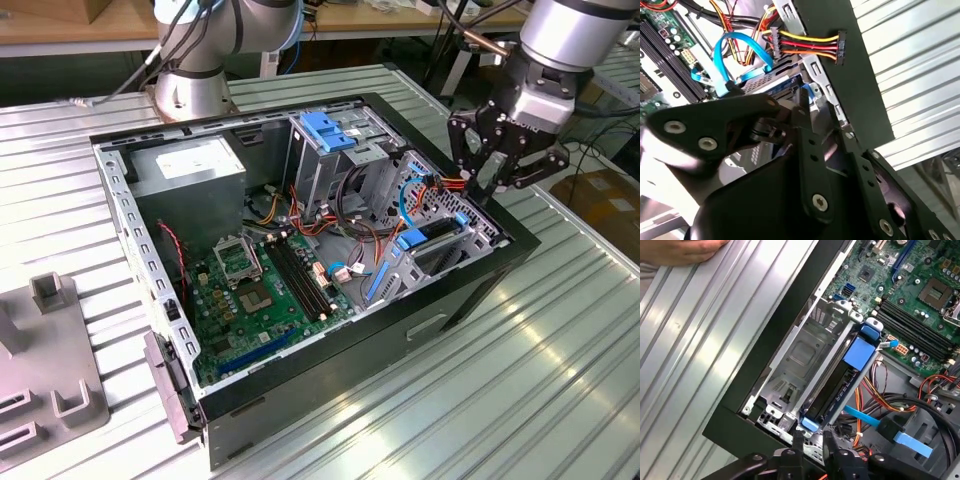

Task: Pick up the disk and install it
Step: 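Insert the first disk wire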

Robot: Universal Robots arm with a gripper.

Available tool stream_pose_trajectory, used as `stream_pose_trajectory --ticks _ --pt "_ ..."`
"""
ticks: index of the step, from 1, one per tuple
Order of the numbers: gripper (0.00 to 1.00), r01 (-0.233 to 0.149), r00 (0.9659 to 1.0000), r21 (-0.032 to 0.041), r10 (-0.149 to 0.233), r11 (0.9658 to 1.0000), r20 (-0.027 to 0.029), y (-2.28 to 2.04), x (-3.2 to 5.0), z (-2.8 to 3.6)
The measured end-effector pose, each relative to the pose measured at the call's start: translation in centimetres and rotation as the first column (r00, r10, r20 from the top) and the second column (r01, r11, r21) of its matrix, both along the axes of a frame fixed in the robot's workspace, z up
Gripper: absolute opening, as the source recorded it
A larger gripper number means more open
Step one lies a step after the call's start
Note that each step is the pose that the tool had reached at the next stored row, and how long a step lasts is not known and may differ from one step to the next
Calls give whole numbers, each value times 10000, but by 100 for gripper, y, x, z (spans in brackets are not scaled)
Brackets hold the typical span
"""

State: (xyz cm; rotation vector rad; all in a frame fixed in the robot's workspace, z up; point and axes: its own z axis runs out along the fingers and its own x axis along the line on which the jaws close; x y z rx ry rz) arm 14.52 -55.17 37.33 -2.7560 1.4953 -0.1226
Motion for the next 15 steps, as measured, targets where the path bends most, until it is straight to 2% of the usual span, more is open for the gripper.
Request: stream_pose_trajectory --ticks 5,6,7,8,13,15 --pt "31 -300 9995 0 300 9995 0 0 102 -1" --pt "31 -909 9959 -1 909 9959 0 0 177 -1" --pt "31 -1559 9878 0 1559 9878 0 23 201 -3" --pt "31 -1861 9825 0 1861 9825 0 94 246 -4" --pt "31 -2222 9750 1 2222 9750 0 200 303 -7" --pt "31 -2254 9743 -15 2254 9743 -3 205 306 -7"
